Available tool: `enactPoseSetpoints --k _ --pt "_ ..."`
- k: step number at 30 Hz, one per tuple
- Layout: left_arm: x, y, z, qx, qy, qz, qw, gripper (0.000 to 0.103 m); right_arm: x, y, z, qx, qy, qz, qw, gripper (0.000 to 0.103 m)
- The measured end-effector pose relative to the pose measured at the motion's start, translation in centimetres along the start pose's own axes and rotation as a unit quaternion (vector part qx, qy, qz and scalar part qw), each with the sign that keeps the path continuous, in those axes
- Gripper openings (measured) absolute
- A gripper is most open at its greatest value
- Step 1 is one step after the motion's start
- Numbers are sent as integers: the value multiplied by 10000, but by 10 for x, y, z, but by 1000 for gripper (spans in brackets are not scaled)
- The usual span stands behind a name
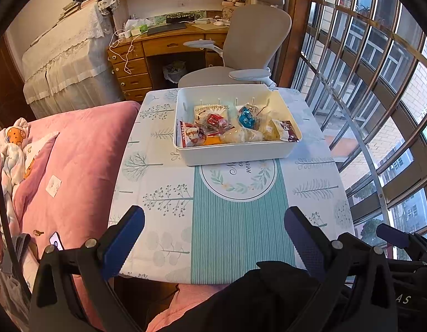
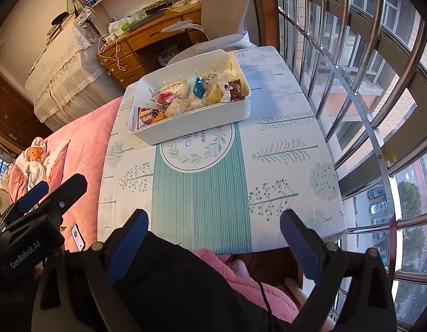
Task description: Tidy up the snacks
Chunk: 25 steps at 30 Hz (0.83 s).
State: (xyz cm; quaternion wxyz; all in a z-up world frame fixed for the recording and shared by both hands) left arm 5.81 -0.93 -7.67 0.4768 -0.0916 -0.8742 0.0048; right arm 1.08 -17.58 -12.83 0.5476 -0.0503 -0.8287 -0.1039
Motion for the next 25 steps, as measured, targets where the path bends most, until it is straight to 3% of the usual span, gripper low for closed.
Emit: enactPoseSetpoints --k 25 --pt "-7 1 -1 -4 45 -10 10000 101 -7 -1 2 -39 146 11 9999 97"
Point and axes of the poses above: each gripper's, at about its wrist camera, not at the fingertips, and x roughly against the way its jaws point, y to its left, z to its underside, the point moved 10 cm from there along -x, roughly the way its jaws point, and after that the axes turned 6 degrees about z, right-handed, at the moved point
